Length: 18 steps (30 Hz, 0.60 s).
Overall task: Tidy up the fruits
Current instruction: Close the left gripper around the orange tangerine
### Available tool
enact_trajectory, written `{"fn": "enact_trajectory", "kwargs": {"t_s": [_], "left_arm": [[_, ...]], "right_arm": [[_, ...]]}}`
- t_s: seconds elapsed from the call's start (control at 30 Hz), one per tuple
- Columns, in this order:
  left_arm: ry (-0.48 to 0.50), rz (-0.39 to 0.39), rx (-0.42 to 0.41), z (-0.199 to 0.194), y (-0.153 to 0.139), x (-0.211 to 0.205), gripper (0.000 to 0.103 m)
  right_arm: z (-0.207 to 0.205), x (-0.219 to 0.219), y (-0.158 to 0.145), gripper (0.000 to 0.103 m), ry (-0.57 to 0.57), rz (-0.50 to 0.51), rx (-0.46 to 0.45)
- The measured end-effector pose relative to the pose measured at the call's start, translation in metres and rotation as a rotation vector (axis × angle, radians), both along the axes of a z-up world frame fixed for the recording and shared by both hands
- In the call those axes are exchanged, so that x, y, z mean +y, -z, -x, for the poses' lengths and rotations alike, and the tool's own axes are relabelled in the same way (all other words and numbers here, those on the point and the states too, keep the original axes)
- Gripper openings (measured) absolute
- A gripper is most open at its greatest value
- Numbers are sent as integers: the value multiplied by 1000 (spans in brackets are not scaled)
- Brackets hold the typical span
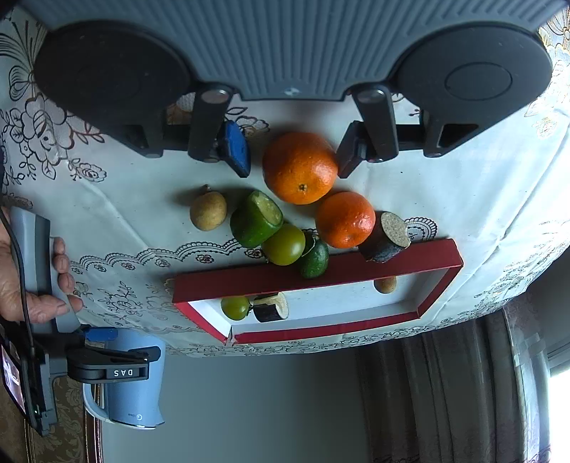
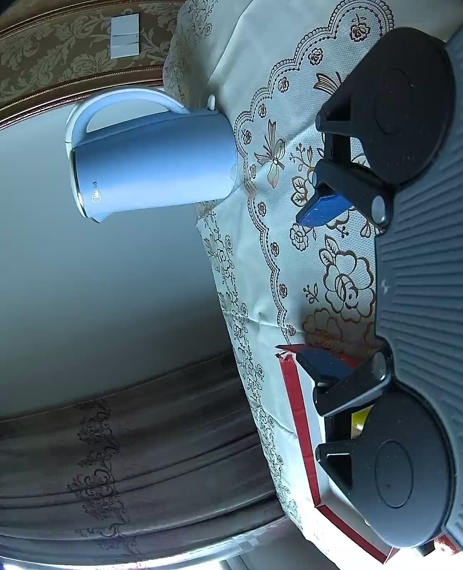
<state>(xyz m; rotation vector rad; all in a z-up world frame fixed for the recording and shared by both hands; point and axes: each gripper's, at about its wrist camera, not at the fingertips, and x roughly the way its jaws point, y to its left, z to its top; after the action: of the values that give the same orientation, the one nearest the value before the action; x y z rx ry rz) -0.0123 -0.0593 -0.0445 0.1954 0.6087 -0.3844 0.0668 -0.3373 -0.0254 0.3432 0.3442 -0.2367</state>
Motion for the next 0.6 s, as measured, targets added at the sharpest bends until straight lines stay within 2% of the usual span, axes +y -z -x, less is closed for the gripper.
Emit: {"fn": "enact_trajectory", "kwargs": {"t_s": [0.1, 0.6], "left_arm": [[-15, -2, -4, 0, 0, 1, 41], [-24, 25, 3, 0, -1, 6, 40]], "right_arm": [[0, 0, 0, 75, -1, 1, -1], [-4, 2, 5, 75, 3, 18, 21]]}}
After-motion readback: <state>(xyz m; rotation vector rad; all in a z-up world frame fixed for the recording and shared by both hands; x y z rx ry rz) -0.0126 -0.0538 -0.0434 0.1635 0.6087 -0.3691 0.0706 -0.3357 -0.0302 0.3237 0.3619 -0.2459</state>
